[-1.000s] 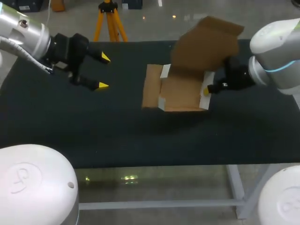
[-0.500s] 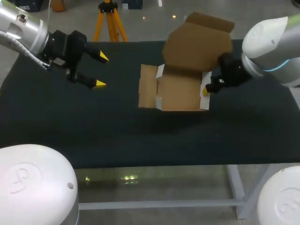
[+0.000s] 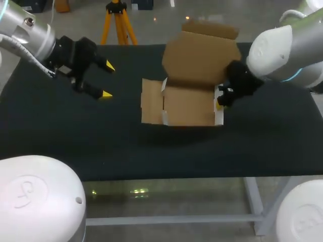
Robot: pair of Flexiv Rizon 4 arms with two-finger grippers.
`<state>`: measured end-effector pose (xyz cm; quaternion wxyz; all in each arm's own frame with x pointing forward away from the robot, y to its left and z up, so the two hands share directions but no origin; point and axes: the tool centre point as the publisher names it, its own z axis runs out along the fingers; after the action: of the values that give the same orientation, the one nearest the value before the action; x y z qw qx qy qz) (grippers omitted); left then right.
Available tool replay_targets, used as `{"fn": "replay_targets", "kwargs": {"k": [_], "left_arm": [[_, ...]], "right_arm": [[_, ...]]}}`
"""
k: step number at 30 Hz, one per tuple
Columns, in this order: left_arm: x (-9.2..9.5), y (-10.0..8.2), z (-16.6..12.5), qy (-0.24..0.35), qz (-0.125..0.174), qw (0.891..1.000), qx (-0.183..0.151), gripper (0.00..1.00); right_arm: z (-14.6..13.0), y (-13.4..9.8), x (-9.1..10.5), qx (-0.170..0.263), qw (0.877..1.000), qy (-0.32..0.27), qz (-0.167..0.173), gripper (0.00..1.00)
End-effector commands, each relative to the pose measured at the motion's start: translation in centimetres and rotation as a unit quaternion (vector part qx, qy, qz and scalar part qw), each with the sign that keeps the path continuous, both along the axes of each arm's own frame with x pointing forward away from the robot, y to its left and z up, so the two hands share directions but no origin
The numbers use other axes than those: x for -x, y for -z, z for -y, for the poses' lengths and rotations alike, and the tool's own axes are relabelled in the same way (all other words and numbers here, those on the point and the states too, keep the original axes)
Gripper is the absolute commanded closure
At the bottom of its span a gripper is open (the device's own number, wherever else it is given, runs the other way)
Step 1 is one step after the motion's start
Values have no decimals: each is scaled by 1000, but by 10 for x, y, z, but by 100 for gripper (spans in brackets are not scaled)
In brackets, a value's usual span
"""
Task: Assemble the packaging by folding the flat box into shape, placing the metal phone stand inside, and closing the box properly
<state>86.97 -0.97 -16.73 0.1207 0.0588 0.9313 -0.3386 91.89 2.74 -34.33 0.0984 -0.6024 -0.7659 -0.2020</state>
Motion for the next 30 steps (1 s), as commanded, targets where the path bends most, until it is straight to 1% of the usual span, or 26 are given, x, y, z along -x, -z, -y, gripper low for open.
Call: {"fn": "replay_targets", "kwargs": {"k": [1,4,6,7,8,26,30], "left_arm": [[6,0,0,-6,1,1000,-6,0],[7,4,-1,-9,-6,1000,-9,0],[7,5,-2,-9,-11,1000,-12,0],[7,5,-2,-10,-14,1000,-19,0],[7,5,-2,-10,-14,1000,-19,0],[7,5,-2,-10,-14,1000,-19,0],[7,5,-2,-10,-14,1000,-19,0]], "right_arm": [[-4,-2,6,54,998,17,1,100],[-3,3,11,67,997,25,-19,100],[-4,6,15,75,996,28,-44,100],[-3,9,17,90,994,37,-58,100],[-1,12,19,120,989,54,-64,100],[-1,12,19,120,989,54,-64,100],[-6,19,20,129,985,59,-97,100]]}}
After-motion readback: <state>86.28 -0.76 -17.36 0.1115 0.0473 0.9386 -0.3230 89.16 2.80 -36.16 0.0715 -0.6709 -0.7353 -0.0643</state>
